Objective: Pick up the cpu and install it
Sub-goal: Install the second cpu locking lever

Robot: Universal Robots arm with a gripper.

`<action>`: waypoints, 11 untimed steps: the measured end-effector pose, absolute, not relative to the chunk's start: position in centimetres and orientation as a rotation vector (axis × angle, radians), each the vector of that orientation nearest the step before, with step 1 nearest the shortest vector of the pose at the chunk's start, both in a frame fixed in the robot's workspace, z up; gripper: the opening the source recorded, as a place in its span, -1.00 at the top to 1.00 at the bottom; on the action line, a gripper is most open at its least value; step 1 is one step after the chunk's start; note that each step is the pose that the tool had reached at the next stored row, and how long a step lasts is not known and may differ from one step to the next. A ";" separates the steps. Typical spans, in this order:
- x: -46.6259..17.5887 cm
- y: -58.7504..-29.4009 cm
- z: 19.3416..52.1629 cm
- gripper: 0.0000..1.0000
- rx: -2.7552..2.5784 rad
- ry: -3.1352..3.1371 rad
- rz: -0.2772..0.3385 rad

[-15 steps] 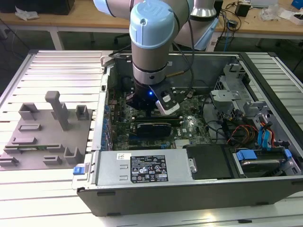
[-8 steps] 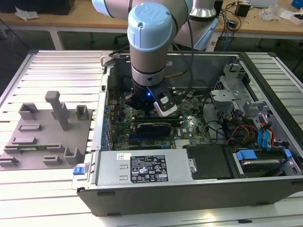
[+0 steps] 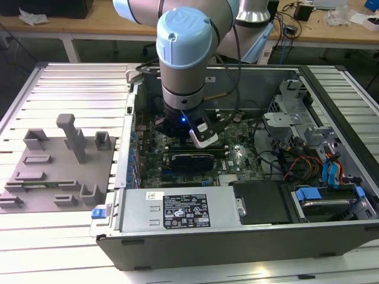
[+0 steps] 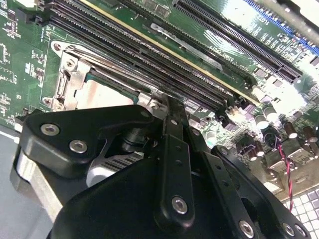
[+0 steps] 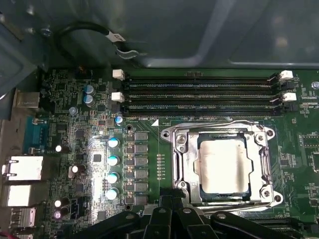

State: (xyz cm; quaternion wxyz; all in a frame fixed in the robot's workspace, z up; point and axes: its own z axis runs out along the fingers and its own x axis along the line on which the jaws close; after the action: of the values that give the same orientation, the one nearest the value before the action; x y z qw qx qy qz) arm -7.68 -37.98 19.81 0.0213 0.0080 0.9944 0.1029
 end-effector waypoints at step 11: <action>-7.4 -37.9 25.0 0.79 0.025 3.086 0.282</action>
State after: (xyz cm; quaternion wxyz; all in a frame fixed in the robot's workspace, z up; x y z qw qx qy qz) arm -7.44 -37.91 25.05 0.0215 0.0081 0.9956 0.0911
